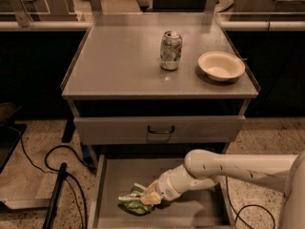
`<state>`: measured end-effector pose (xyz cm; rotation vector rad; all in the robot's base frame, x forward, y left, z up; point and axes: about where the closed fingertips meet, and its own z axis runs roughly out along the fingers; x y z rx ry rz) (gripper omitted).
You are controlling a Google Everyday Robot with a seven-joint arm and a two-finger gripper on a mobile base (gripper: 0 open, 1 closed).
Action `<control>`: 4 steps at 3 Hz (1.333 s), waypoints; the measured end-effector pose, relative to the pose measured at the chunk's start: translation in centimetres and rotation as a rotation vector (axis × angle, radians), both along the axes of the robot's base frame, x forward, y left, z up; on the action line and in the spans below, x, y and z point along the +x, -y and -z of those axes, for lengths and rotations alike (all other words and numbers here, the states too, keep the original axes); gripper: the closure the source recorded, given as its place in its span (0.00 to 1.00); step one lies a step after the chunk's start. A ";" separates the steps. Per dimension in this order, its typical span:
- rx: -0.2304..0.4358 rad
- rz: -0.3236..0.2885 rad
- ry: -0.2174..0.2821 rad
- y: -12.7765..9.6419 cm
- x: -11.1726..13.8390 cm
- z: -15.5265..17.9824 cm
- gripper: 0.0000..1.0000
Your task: Place green jalapeno chip bag into middle drawer
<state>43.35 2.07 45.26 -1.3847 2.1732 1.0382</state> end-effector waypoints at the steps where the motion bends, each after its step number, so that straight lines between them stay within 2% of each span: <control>1: 0.000 0.000 0.000 0.0 0.0 0.0 0.36; 2: 0.000 0.000 0.000 0.0 0.0 0.0 0.12; 3: 0.000 0.000 0.000 0.0 0.0 0.0 0.00; 4: 0.000 0.000 0.000 0.0 0.0 0.0 0.00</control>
Offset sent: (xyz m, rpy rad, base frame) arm 0.0000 0.0000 0.0000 0.0000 0.0000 0.0000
